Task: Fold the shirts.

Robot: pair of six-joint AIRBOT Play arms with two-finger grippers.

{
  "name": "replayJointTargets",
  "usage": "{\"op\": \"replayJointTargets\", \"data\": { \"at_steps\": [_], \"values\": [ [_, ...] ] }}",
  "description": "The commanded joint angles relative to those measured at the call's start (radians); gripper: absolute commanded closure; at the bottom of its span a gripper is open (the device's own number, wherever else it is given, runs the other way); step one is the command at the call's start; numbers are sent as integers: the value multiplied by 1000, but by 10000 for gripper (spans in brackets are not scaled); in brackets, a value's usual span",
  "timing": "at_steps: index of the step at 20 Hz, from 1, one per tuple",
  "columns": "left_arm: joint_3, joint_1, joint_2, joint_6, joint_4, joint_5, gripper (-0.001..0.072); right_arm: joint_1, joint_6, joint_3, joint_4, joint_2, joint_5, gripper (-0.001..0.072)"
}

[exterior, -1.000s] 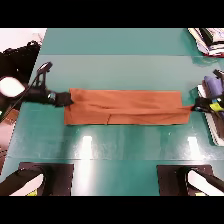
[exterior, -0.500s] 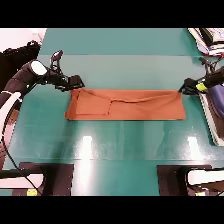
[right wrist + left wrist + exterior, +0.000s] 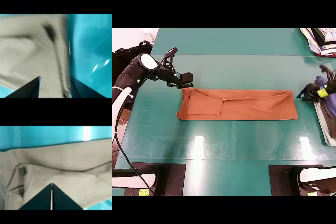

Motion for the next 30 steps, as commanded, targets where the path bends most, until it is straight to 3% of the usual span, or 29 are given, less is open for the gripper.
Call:
{"op": "replayJointTargets", "data": {
  "at_steps": [1, 4, 7, 8, 10, 11, 15, 20, 25, 30],
  "values": [
    [5, 0, -3, 8, -87, 19, 671, -70, -74, -102, 32, -30, 12, 256],
    [5, -9, -13, 26, -164, 43, 681, -64, -140, -151, 180, -76, -23, 261],
    [5, -68, -24, 31, -150, 50, 681, 1, -148, -154, 187, -109, -56, 271],
    [5, -98, -33, 33, -149, 68, 681, 22, -162, -154, 187, -108, -68, 380],
    [5, -168, -56, 30, -151, 113, 682, 51, -168, -154, 187, -91, -91, 669],
    [6, -205, -69, 30, -150, 136, 682, 59, -168, -154, 189, -73, -98, 695],
    [92, -346, -179, 32, -146, 165, 683, 87, -154, -134, 293, 79, -93, 696],
    [274, -451, -359, 21, -148, 162, 682, 192, -14, 68, 402, 245, -42, 696],
    [314, -488, -450, 13, -162, 167, 682, 364, 76, 241, 484, 265, 2, 696],
    [314, -487, -468, 13, -174, 204, 681, 536, 80, 329, 524, 229, -16, 696]
  ]
}}
